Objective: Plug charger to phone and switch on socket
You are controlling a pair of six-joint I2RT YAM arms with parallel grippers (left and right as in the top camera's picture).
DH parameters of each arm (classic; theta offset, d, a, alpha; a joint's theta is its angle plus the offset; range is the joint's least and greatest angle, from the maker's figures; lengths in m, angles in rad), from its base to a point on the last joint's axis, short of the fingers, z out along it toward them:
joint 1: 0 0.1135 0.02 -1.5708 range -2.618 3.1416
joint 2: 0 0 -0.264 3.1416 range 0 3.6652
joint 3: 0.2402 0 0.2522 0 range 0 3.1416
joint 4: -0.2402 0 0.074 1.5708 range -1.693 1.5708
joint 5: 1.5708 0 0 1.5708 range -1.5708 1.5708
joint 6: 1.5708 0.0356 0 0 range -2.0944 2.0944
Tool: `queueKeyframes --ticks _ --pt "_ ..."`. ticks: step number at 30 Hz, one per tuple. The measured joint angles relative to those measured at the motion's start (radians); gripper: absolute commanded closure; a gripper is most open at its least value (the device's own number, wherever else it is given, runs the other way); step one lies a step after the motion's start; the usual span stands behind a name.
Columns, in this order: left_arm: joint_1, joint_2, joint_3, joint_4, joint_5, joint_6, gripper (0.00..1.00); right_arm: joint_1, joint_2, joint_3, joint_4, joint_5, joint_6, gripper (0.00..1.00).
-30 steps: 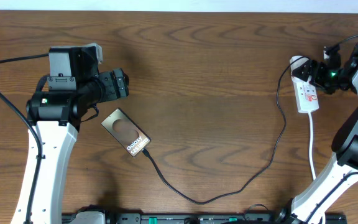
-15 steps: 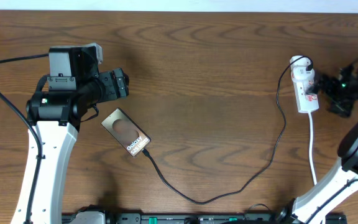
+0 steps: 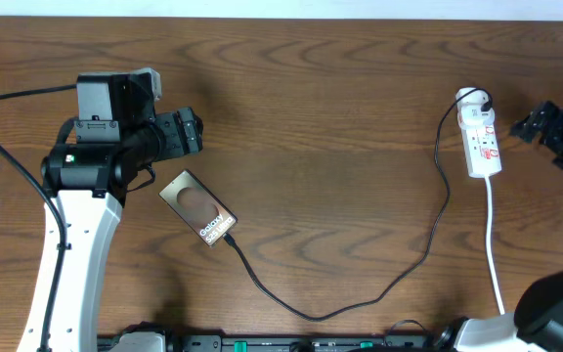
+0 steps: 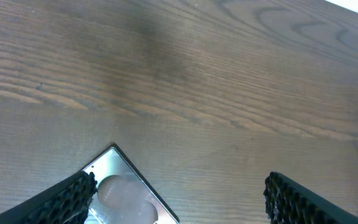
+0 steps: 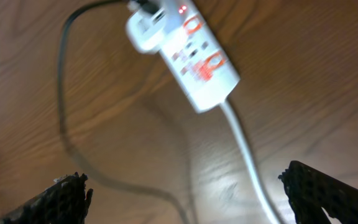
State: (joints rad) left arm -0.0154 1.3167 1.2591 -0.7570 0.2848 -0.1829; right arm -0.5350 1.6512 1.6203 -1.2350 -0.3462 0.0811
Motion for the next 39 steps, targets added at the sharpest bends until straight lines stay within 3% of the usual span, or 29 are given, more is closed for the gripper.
queueKeyframes --ticks 6,31,35,39 --pt "0.000 0.000 0.000 0.000 0.000 0.000 0.11 0.009 -0.072 0.000 -0.074 -0.076 0.031 0.01" --pt "0.000 -0.006 0.000 -0.003 0.000 0.000 0.11 0.009 -0.074 0.000 -0.077 -0.088 0.046 0.01" --pt "0.000 -0.091 -0.010 -0.018 -0.035 0.001 0.11 0.009 -0.074 0.000 -0.077 -0.088 0.047 0.01" --pt "0.000 -0.309 -0.134 0.134 -0.071 0.000 0.11 0.009 -0.074 0.000 -0.077 -0.091 0.049 0.01"
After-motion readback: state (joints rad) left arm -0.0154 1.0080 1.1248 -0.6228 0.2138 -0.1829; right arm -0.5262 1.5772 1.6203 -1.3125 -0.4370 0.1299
